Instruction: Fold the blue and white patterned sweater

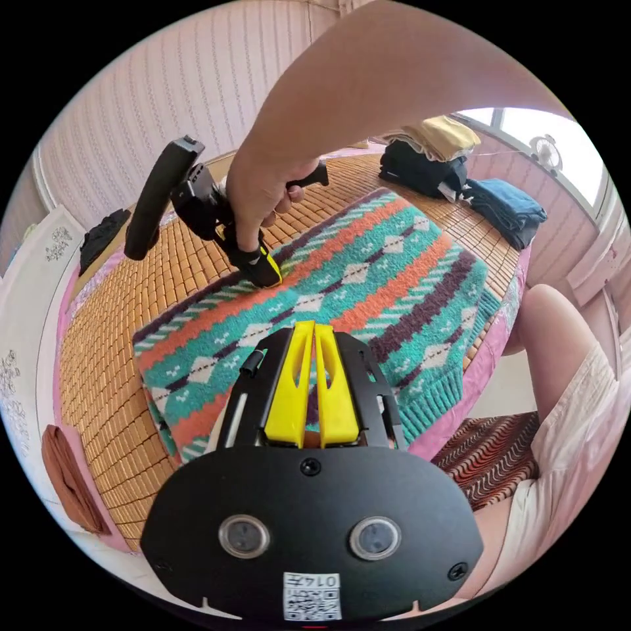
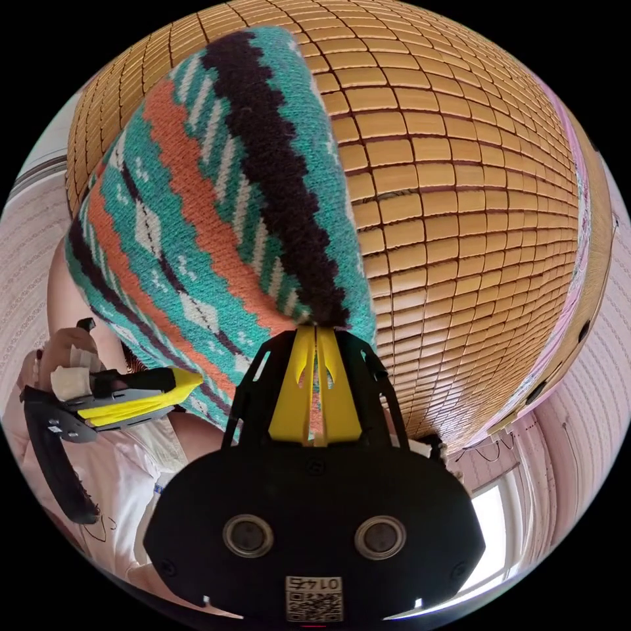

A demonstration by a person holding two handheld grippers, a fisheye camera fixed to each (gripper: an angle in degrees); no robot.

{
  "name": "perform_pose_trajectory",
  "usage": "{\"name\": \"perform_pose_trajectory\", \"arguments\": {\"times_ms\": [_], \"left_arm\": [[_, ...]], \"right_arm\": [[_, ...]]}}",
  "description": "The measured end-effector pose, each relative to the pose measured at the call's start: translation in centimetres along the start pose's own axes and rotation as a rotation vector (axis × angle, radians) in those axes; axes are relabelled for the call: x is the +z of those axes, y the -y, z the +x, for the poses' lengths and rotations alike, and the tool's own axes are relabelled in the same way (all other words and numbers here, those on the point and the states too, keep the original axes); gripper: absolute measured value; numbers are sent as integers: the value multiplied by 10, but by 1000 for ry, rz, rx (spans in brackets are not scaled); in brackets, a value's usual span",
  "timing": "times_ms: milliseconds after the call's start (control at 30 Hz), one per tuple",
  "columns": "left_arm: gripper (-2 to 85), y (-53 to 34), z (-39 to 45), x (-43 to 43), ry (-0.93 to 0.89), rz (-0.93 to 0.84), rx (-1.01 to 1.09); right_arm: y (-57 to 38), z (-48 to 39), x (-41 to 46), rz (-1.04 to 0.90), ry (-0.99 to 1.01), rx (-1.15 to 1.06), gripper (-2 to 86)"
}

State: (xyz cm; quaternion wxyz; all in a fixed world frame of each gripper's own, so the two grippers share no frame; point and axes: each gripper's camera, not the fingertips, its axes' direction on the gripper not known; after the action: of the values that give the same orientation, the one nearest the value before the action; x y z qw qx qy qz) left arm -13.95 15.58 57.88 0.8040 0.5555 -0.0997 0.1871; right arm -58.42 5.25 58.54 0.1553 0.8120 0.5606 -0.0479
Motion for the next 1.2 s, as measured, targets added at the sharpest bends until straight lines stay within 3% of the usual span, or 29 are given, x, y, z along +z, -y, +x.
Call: {"name": "perform_pose_trajectory", "arguments": {"times_ms": [100,400,467,500,700,800,933,1067,1200], "left_arm": [[-10,27,5,42,-58,-159,128],[-10,18,60,10,-193,-260,496],[-10,3,87,25,-228,-380,572],[-10,-7,99,33,-159,-361,595],[-10,-15,97,29,-147,-344,463],[-9,-30,109,18,-28,-292,394],[-8,-56,132,-15,144,-173,428],[-4,-75,122,-59,-96,29,88],[38,-83,135,-75,-238,234,-34]], "right_arm": [[-6,5,3,-1,9,-27,-10],[-50,30,14,24,53,-62,-10],[-70,39,17,44,79,-61,-10],[-76,40,18,48,81,-61,-10],[-138,53,27,92,64,-6,-10],[-186,55,30,169,28,-1,-9],[-328,63,21,498,10,93,-5],[-527,52,64,833,105,368,27],[-651,19,166,791,246,618,96]]}}
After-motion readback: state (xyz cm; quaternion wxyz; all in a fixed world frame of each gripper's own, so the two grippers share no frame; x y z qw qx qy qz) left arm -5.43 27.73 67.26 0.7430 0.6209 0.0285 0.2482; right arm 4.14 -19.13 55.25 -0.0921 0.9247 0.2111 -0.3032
